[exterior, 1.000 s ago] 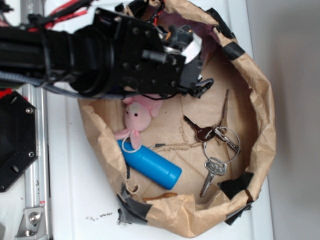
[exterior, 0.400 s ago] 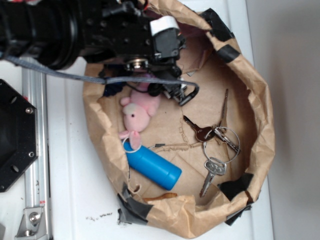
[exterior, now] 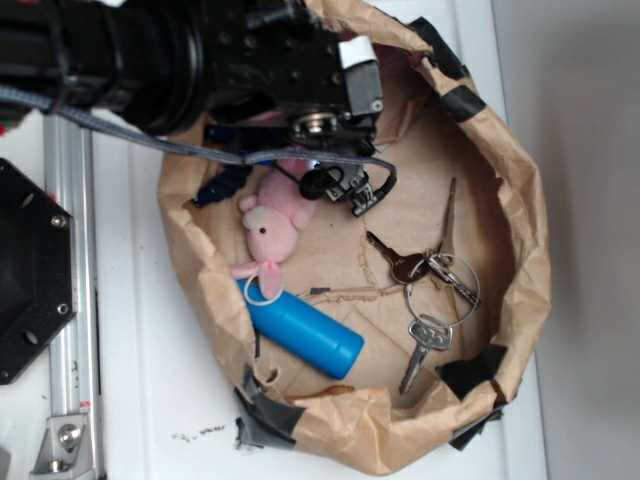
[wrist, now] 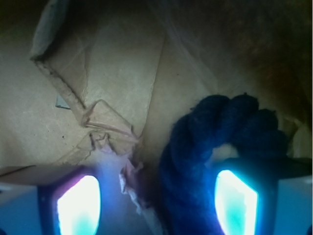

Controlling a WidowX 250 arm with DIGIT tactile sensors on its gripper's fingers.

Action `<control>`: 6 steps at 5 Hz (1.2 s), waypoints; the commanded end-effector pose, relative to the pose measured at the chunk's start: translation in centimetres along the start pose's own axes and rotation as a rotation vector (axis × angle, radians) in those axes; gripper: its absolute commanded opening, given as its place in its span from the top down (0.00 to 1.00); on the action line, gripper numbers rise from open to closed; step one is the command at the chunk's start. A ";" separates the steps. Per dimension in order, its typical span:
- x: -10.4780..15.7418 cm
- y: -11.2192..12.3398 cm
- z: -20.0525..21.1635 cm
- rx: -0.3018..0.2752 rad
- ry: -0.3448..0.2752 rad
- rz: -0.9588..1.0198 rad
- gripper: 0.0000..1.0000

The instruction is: Grab the blue rope.

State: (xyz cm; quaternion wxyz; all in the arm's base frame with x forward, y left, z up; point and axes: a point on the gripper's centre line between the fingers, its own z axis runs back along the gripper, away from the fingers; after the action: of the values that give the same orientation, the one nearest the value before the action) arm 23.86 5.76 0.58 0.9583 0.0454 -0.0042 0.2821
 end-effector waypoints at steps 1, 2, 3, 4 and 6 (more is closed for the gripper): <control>-1.1 0.2 -1.1 0.032 0.008 -0.010 1.00; -0.8 0.3 -1.1 0.034 -0.004 -0.015 1.00; -0.7 0.4 -1.1 0.028 -0.020 -0.036 1.00; 0.3 0.9 -0.8 -0.003 -0.050 -0.091 1.00; 3.6 1.7 1.5 -0.030 -0.131 -0.081 1.00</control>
State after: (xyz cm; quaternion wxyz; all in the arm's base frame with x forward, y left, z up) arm 26.20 7.08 1.37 0.9725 0.0454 -0.0492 0.2229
